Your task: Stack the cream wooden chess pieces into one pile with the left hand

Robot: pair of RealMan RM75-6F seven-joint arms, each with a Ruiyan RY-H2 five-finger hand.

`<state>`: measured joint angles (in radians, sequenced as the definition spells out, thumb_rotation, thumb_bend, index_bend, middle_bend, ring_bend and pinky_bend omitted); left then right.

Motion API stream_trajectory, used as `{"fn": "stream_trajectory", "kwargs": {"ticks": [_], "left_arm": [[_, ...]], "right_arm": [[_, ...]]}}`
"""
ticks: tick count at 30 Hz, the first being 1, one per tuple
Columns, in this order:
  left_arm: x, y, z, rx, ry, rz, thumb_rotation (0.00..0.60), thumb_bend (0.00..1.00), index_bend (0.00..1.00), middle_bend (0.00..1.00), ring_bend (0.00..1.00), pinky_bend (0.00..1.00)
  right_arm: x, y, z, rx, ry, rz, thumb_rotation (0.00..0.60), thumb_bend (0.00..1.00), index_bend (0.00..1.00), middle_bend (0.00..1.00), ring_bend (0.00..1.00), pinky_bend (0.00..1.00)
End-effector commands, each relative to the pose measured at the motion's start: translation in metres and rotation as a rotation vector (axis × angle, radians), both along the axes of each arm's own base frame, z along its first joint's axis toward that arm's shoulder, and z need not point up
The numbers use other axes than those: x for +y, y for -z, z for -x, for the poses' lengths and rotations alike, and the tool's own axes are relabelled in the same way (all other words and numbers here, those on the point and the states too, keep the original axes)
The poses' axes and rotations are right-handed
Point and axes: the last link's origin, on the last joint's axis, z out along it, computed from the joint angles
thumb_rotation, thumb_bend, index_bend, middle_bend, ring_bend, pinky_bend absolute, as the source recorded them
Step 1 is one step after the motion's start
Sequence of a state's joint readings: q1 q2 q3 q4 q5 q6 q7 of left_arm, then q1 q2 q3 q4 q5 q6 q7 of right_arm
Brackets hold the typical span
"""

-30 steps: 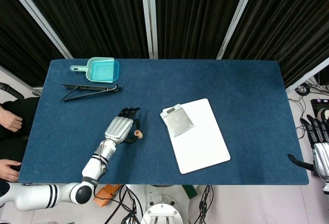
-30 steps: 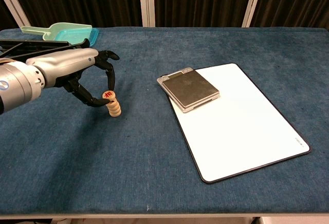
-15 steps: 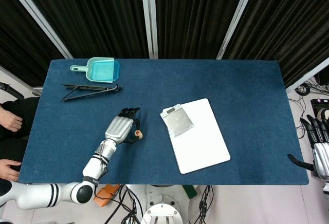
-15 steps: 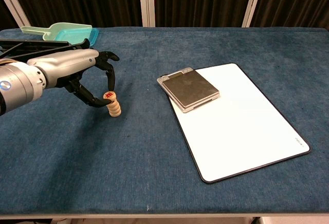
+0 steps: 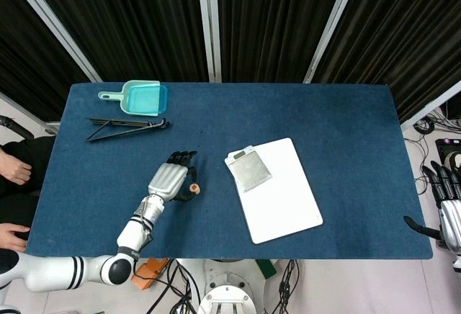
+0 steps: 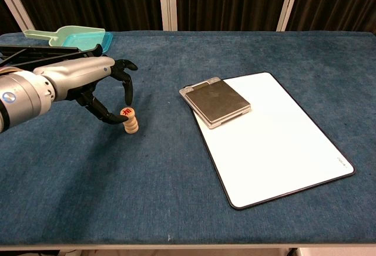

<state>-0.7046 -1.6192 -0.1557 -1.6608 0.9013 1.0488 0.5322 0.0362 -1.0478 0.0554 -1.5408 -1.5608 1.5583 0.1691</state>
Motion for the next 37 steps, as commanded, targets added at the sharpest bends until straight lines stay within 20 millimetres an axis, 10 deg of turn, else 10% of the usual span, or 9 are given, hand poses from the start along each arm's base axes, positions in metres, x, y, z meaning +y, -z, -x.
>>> {"fn": "stream_trajectory", "kwargs": {"ticks": [1, 13, 20, 29, 37], "left_arm": [[0.0, 0.0, 0.0, -0.001, -0.001, 0.0, 0.6, 0.25, 0.45, 0.02, 0.0, 0.0], [-0.003, -0.03, 0.007, -0.062, -0.02, -0.076, 0.6, 0.23, 0.38, 0.0, 0.0, 0.0], [-0.01, -0.087, 0.064, -0.048, -0.096, -0.269, 0.6, 0.22, 0.26, 0.0, 0.0, 0.0], [-0.067, -0.155, 0.158, -0.024, -0.175, -0.464, 0.6, 0.21, 0.22, 0.0, 0.0, 0.0], [-0.138, -0.193, 0.195, 0.001, -0.242, -0.592, 0.6, 0.2, 0.22, 0.01, 0.0, 0.0]], "right_arm": [[0.0, 0.0, 0.0, 0.001, -0.001, 0.0, 0.6, 0.19, 0.0, 0.04, 0.0, 0.03], [-0.002, -0.001, -0.001, 0.004, -0.003, -0.004, 0.6, 0.19, 0.0, 0.04, 0.0, 0.03], [-0.004, -0.005, 0.001, 0.011, 0.002, -0.022, 0.6, 0.19, 0.0, 0.05, 0.0, 0.04], [-0.004, -0.003, -0.003, 0.007, -0.015, -0.04, 0.6, 0.19, 0.0, 0.05, 0.0, 0.04], [-0.002, 0.003, -0.009, -0.004, -0.027, -0.052, 0.6, 0.19, 0.0, 0.05, 0.0, 0.04]]}}
